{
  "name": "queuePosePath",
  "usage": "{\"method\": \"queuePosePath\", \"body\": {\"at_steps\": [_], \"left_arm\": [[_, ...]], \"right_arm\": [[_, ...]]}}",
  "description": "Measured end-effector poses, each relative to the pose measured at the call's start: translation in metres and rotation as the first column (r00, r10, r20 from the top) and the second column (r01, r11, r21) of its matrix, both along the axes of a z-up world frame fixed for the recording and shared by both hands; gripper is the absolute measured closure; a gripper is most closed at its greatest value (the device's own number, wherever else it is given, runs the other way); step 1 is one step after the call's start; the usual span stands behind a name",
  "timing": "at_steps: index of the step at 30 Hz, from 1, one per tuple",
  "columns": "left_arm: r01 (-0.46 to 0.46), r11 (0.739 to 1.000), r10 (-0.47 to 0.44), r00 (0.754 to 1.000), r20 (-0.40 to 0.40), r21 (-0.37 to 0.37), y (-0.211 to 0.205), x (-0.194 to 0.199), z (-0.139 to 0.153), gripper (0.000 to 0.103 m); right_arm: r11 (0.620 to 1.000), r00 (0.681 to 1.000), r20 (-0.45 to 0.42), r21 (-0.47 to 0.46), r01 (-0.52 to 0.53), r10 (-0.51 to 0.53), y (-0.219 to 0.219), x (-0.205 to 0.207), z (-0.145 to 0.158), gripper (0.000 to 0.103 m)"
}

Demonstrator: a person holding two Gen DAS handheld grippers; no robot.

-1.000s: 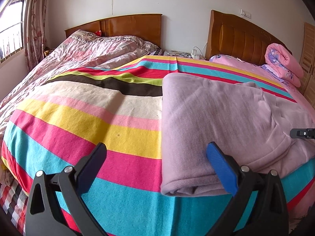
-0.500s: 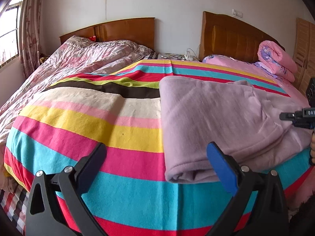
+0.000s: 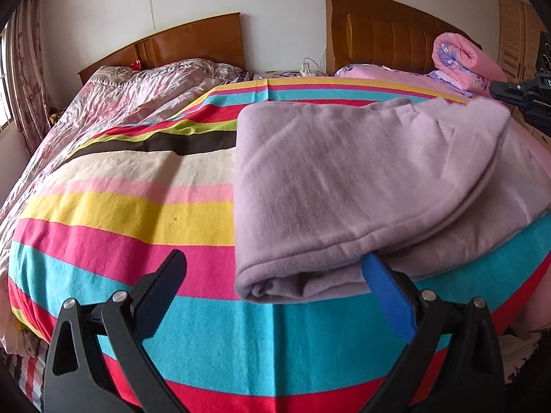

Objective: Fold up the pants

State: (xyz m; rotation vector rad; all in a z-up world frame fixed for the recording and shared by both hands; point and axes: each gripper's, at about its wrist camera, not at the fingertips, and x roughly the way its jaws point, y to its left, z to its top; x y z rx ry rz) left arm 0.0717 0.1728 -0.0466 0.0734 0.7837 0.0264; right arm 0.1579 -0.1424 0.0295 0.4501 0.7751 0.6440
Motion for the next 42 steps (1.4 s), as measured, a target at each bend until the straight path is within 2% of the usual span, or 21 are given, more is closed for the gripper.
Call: {"method": "queuePosePath", "body": {"at_steps": [3,4,5,7,9,13,15,16,17,19,20,24,26,27,28,29,35,42], "left_arm": [[-0.013,1.000,0.013,1.000,-0.014,-0.010,0.005,0.007,-0.002,0.001],[-0.012,1.000,0.012,1.000,-0.015,-0.008,0.005,0.007,-0.002,0.001],[-0.010,1.000,0.010,1.000,-0.012,-0.003,0.004,0.006,-0.001,0.001],[-0.006,1.000,0.006,1.000,-0.009,0.002,0.004,0.003,-0.001,0.001],[-0.008,1.000,0.008,1.000,-0.011,-0.001,0.006,0.001,-0.002,0.001],[-0.012,1.000,0.011,1.000,-0.025,-0.005,0.008,0.003,-0.007,0.001],[-0.013,1.000,0.013,1.000,-0.023,0.000,0.006,0.004,-0.007,0.001],[-0.013,1.000,0.013,1.000,-0.019,0.002,0.006,0.004,-0.006,0.001],[-0.013,1.000,0.013,1.000,-0.017,0.003,0.005,0.004,-0.005,0.001],[-0.015,1.000,0.015,1.000,-0.015,0.000,0.006,0.005,-0.005,0.001],[-0.017,1.000,0.017,1.000,-0.017,-0.004,0.006,0.005,-0.006,0.001],[-0.023,1.000,0.023,1.000,-0.020,-0.015,0.007,0.005,-0.008,0.001],[-0.021,1.000,0.021,1.000,-0.017,-0.011,0.007,0.005,-0.007,0.001],[-0.020,1.000,0.019,1.000,-0.015,-0.008,0.007,0.006,-0.007,0.001],[-0.019,1.000,0.019,1.000,-0.014,-0.006,0.008,0.006,-0.007,0.001],[-0.021,1.000,0.020,1.000,-0.013,-0.005,0.008,0.006,-0.006,0.001],[-0.025,1.000,0.025,1.000,-0.002,0.000,0.009,-0.003,-0.001,0.001],[0.011,1.000,-0.011,1.000,-0.007,0.029,-0.002,0.000,0.000,0.001]], "right_arm": [[0.999,0.998,-0.062,-0.052,0.008,-0.011,-0.007,0.002,-0.015,0.099],[0.997,0.994,-0.108,-0.075,0.016,-0.024,-0.011,0.001,-0.028,0.094],[0.995,0.989,-0.144,-0.092,0.029,-0.042,-0.014,0.000,-0.039,0.083],[0.994,0.970,-0.232,-0.105,0.044,-0.068,-0.022,-0.005,-0.067,0.083],[0.993,0.955,-0.283,-0.106,0.060,-0.088,-0.028,-0.009,-0.087,0.083],[0.994,0.947,-0.303,-0.069,0.086,-0.103,-0.033,-0.010,-0.100,0.082],[0.994,0.949,-0.300,-0.081,0.077,-0.098,-0.033,-0.009,-0.102,0.071],[0.998,0.960,-0.277,-0.035,0.043,-0.051,-0.031,-0.010,-0.103,0.051],[1.000,0.967,-0.253,-0.018,0.012,-0.016,-0.027,-0.011,-0.102,0.036],[0.999,0.972,-0.234,-0.044,-0.009,-0.002,-0.019,-0.013,-0.099,0.030],[1.000,0.971,-0.237,-0.028,-0.009,0.002,-0.018,-0.013,-0.098,0.026],[0.997,0.964,-0.258,-0.037,-0.071,0.060,-0.003,-0.007,-0.096,0.027],[0.989,0.958,-0.269,-0.081,-0.124,0.098,0.016,-0.001,-0.097,0.042],[0.985,0.960,-0.265,-0.112,-0.128,0.095,0.023,0.001,-0.097,0.047],[0.985,0.962,-0.260,-0.125,-0.122,0.087,0.028,0.005,-0.097,0.061],[0.987,0.962,-0.262,-0.117,-0.110,0.076,0.028,0.008,-0.099,0.086],[0.996,0.987,-0.153,-0.069,-0.056,0.045,0.029,0.009,-0.063,0.086],[0.999,0.998,-0.051,-0.019,-0.039,0.038,0.041,0.023,-0.013,0.086]]}}
